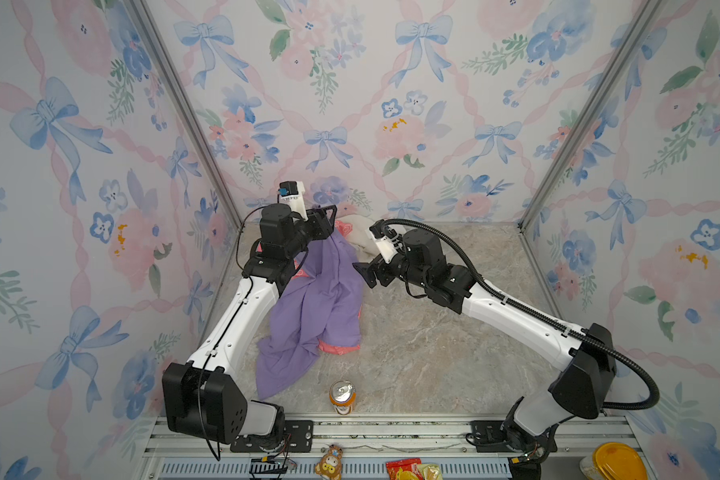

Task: Pick out a specific cloth from the pile
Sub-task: 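Lower the purple cloth onto the pink cloth with the left gripper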

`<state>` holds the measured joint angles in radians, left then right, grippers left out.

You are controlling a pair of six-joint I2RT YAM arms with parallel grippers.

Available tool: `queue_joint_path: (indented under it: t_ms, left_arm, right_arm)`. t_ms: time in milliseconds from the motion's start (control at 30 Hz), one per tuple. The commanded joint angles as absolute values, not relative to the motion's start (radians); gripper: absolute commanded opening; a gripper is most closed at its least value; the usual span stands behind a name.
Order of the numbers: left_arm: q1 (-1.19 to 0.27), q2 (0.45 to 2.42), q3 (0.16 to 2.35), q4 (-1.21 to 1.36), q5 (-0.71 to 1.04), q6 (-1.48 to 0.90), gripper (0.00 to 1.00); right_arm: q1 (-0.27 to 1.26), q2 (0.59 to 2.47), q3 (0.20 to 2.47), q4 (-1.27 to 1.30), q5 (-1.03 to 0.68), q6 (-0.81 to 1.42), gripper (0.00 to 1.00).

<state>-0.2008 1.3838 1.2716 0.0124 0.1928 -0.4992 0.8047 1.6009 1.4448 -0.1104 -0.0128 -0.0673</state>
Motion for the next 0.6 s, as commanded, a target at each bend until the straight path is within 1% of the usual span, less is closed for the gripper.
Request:
queue_joint_path:
  t_ms: [0, 67, 100, 133, 200, 300, 400, 467, 500, 567]
  left_arm:
    - [-0.2, 1.325, 1.247, -0.086, 0.058, -0.519, 0.75]
    - [-0.2, 1.274, 1.207, -0.097, 0.005, -0.522, 0.88]
    - [-0.199, 1.251, 1.193, -0.104, -0.009, -0.517, 0.92]
    - [-0.199, 1.23, 1.183, -0.124, -0.028, -0.509, 0.95]
    - [-0.198, 1.201, 1.175, -0.191, -0.072, -0.511, 0.98]
    - [-0.194, 1.16, 1.163, -0.326, -0.156, -0.541, 0.98]
    - [-0.181, 1.083, 1.087, -0.37, -0.174, -0.574, 0.94]
    - [-0.169, 1.023, 1.018, -0.41, -0.214, -0.647, 0.92]
    - [-0.151, 0.992, 0.979, -0.424, -0.219, -0.686, 0.92]
    - [-0.089, 0.927, 0.881, -0.438, -0.183, -0.77, 0.87]
  right_arm:
    - [0.795, 1.581, 1.44, -0.115, 0.006, -0.057, 0.97]
    - [0.792, 1.591, 1.446, -0.11, 0.007, -0.055, 0.97]
    - [0.792, 1.595, 1.449, -0.108, 0.007, -0.053, 0.97]
    - [0.791, 1.6, 1.453, -0.107, 0.005, -0.049, 0.97]
    - [0.791, 1.614, 1.465, -0.107, 0.0, -0.046, 0.97]
    - [0.789, 1.634, 1.485, -0.109, -0.011, -0.044, 0.97]
    - [0.79, 1.647, 1.495, -0.106, -0.017, -0.039, 0.97]
    - [0.789, 1.649, 1.5, -0.107, -0.027, -0.037, 0.97]
    - [0.789, 1.649, 1.502, -0.108, -0.029, -0.036, 0.97]
    - [0.789, 1.649, 1.501, -0.107, -0.031, -0.032, 0.97]
